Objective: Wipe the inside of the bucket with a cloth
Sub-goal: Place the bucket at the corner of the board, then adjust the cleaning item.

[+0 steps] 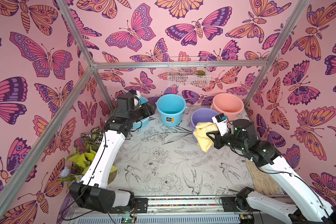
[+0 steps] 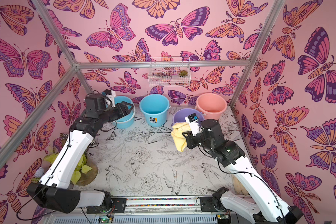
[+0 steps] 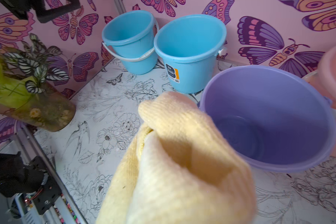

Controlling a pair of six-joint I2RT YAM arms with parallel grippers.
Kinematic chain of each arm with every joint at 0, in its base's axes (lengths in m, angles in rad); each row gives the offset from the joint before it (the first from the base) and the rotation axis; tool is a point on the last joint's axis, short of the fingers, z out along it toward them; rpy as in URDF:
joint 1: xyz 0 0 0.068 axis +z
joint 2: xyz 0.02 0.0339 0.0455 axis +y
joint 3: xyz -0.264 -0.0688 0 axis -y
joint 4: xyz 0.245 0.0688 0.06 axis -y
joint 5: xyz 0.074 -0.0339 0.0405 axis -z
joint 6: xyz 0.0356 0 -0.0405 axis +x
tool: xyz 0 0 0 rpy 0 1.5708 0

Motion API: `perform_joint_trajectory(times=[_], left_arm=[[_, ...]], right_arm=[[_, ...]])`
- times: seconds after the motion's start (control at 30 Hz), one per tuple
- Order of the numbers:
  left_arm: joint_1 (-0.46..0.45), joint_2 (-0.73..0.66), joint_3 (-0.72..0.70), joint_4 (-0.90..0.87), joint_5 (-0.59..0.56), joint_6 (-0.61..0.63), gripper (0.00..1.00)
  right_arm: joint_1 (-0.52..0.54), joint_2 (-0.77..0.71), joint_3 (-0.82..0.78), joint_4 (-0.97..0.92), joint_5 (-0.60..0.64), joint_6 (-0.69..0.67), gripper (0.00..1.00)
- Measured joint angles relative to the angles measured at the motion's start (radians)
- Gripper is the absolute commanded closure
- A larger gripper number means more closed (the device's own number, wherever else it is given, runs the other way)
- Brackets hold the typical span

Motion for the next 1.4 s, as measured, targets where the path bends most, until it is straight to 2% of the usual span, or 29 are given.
perform_joint_trajectory(times=[0.03,0.3,0.53,0.67,0.87,0.97,1.07,1.1,1.17,1.23,1.3,1.4], left_arm=[[-0.043,0.0,0.0,0.003,0.017,0.024,0.0],[-0.276,-0.001,-0.019,0.008,0.156,0.153,0.0],[-0.393,-0.001,-0.046,0.01,0.32,0.232,0.01],[-0.453,-0.001,-0.057,0.009,0.397,0.255,0.05],[-0.487,-0.001,-0.06,0.01,0.428,0.275,0.25],[-0.487,-0.001,-0.061,0.01,0.428,0.275,0.44],[-0.488,-0.001,-0.061,0.011,0.429,0.279,0.7],[-0.488,-0.001,-0.061,0.011,0.429,0.281,0.84],[-0.492,-0.001,-0.061,0.016,0.43,0.288,0.96],[-0.496,-0.002,-0.062,0.02,0.42,0.295,0.99],[-0.498,-0.004,-0.066,0.029,0.391,0.296,1.0],[-0.499,-0.011,-0.081,0.042,0.331,0.295,1.0]], right_arm=[[-0.002,0.003,0.006,0.0,-0.028,-0.003,1.0],[-0.003,0.006,0.06,-0.012,-0.21,-0.038,1.0],[-0.004,0.006,0.083,-0.027,-0.311,-0.051,1.0],[-0.004,0.004,0.084,-0.024,-0.351,-0.05,1.0],[-0.004,-0.015,0.084,0.016,-0.444,-0.023,1.0],[-0.004,-0.026,0.084,0.047,-0.486,-0.003,1.0],[-0.004,-0.035,0.084,0.064,-0.505,0.005,1.0],[-0.004,-0.036,0.084,0.068,-0.507,0.006,1.0],[-0.004,-0.036,0.084,0.068,-0.503,0.006,1.0],[-0.004,-0.035,0.084,0.066,-0.491,0.006,0.98],[-0.007,-0.035,0.084,0.067,-0.462,0.01,0.84],[-0.042,-0.024,0.085,0.064,-0.438,0.027,0.73]])
